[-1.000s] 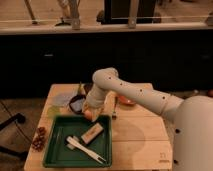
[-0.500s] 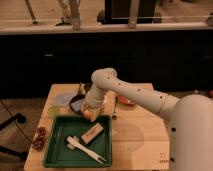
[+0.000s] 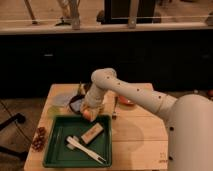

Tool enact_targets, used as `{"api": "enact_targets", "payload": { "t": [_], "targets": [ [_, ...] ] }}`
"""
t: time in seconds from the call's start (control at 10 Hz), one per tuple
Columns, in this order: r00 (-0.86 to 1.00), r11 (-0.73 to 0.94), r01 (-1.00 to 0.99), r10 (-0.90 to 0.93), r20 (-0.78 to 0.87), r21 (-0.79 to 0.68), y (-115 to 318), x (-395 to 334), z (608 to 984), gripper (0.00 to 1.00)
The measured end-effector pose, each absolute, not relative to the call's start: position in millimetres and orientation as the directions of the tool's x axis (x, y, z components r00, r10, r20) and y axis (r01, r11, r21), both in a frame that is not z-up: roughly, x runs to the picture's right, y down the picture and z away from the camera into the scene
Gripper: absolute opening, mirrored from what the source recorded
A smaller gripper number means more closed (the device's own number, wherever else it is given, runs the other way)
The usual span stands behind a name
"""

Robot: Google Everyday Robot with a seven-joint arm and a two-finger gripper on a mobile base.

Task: Place apple in tray

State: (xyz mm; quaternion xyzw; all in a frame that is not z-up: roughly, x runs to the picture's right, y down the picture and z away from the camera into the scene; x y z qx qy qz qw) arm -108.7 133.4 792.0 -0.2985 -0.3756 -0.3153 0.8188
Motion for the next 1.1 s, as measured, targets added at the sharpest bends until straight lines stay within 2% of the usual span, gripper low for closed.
{"api": "enact_targets", "payload": {
  "t": [1.1],
  "targets": [
    [0.379,0.600,0.785,-0.264,0.887,-0.157,143,-150,777,0.00]
  ]
}}
